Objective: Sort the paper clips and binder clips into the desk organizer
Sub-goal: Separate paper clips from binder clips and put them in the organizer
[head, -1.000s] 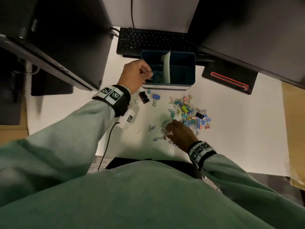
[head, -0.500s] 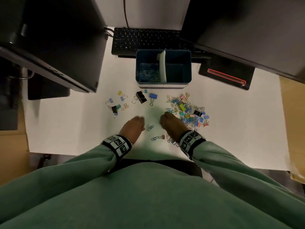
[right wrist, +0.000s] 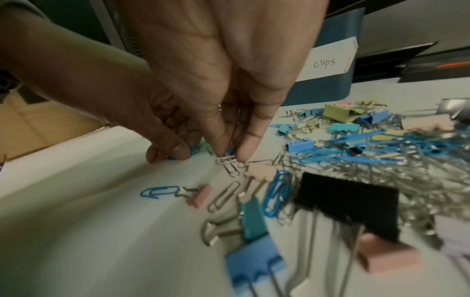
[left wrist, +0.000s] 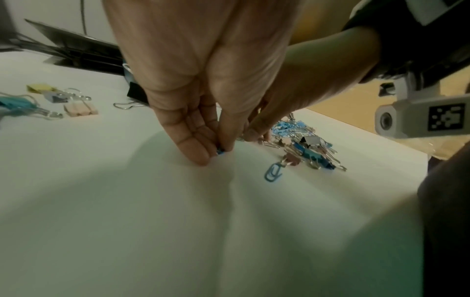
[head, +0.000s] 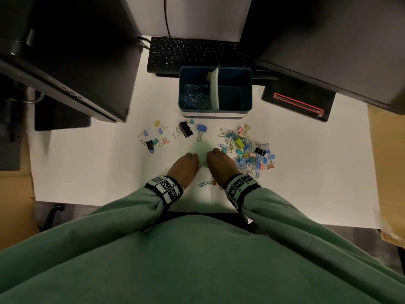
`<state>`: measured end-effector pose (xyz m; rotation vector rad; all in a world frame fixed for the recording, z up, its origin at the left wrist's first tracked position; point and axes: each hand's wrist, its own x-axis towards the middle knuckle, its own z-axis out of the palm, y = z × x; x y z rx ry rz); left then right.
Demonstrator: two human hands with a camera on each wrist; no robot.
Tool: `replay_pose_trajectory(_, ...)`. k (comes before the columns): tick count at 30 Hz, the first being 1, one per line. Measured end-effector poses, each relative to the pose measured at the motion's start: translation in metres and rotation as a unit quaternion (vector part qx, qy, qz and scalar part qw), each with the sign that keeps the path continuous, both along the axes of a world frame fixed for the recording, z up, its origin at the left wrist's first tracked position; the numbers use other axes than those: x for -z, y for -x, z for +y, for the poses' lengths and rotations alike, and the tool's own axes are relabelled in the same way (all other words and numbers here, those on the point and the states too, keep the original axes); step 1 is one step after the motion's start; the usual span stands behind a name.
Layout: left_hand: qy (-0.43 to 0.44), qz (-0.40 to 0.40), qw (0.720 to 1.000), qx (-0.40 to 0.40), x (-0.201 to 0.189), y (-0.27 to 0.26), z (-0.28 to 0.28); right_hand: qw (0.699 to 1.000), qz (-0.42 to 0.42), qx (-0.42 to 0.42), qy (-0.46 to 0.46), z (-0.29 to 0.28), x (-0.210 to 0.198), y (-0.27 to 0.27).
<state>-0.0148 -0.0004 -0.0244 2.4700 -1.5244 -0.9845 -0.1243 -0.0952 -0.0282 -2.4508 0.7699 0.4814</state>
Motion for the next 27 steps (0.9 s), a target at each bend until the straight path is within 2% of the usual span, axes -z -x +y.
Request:
replay_pose_trajectory(6, -0.015, 0.072, 0.997, -0.015, -0.021, -0.018, -0.008, 0.998, -0.014, 0.039, -0.042, -0.013, 0.001, 0.005)
replay_pose_trajectory(10, 0.114, 0.128, 0.978, -0.115, -0.075, -0.044, -0.039, 0.994, -0.043, 0.057, -0.081, -0.024, 0.0, 0.017)
replay_pose_trajectory(12, 0.192, 0.113, 0.963, -0.154, -0.1, -0.063, -0.066, 0.992, -0.072, 0.066, -0.083, -0.027, -0.001, 0.021)
replay_pose_trajectory(14, 0.229, 0.084, 0.957, -0.155, -0.111, -0.078, -0.088, 0.993, -0.084, 0.061, -0.063, -0.028, -0.003, 0.025)
replay_pose_trajectory(17, 0.221, 0.051, 0.97, -0.09, -0.098, -0.075, -0.094, 0.997, -0.063, 0.021, -0.027, -0.027, -0.005, 0.032)
replay_pose_trajectory(20, 0.084, 0.055, 0.995, 0.005, -0.061, -0.043, -0.069, 0.997, -0.067, 0.016, -0.026, -0.025, -0.004, 0.034)
replay_pose_trajectory(23, -0.021, 0.043, 0.997, 0.062, -0.018, -0.02, -0.037, 0.996, -0.09, 0.015, -0.022, -0.028, -0.005, 0.038)
replay_pose_trajectory(27, 0.004, 0.021, 0.995, 0.094, 0.012, -0.005, -0.027, 0.998, -0.07, -0.004, 0.002, -0.023, -0.008, 0.042)
